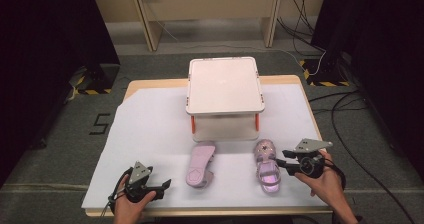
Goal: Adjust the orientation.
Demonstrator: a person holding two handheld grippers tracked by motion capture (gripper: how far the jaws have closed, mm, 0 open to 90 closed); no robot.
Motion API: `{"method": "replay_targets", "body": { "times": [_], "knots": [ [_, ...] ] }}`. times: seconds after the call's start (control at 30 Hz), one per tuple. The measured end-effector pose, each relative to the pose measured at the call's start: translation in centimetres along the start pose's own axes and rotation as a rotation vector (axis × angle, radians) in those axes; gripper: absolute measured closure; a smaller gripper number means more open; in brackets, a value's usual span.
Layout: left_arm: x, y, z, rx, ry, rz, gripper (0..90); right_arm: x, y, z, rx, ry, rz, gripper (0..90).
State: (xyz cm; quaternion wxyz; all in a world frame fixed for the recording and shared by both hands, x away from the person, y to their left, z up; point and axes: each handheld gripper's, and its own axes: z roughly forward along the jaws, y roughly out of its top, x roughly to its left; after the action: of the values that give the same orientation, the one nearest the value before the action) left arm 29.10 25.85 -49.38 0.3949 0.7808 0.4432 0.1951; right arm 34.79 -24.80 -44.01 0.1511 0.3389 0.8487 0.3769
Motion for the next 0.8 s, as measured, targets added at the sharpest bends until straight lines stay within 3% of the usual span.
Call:
{"method": "replay_targets", "body": {
  "times": [0.17, 0.2, 0.27, 0.43, 0.5, 0.7, 0.8],
  "knots": [
    [0.0, 0.0, 0.0, 0.0, 0.003, 0.002, 15.8, 0.0, 0.2, -1.0, -0.045, -0.012, -0.013, 54.0],
    [0.1, 0.0, 0.0, -0.002, 0.003, 0.001, 15.7, 0.3, 0.4, -1.5, -0.078, 0.012, -0.023, 53.6],
    [0.0, 0.0, 0.0, -0.003, 0.003, 0.001, 15.8, 0.8, 0.6, -1.6, -0.087, 0.019, -0.054, 52.1],
    [0.0, 0.0, -0.1, -0.007, 0.005, 0.002, 15.9, 2.2, 0.7, -1.0, -0.068, 0.024, -0.147, 46.6],
    [0.0, 0.0, -0.1, -0.007, 0.004, 0.002, 15.9, 2.8, 0.7, -0.5, -0.038, 0.006, -0.185, 43.2],
    [0.0, 0.1, -0.1, -0.006, 0.0, 0.005, 16.4, 3.1, 0.6, 0.6, -0.028, -0.018, -0.223, 40.4],
    [-0.1, 0.1, 0.0, -0.004, -0.004, 0.008, 16.4, 3.1, 0.5, 1.2, -0.016, -0.056, -0.247, 40.1]
  ]
}}
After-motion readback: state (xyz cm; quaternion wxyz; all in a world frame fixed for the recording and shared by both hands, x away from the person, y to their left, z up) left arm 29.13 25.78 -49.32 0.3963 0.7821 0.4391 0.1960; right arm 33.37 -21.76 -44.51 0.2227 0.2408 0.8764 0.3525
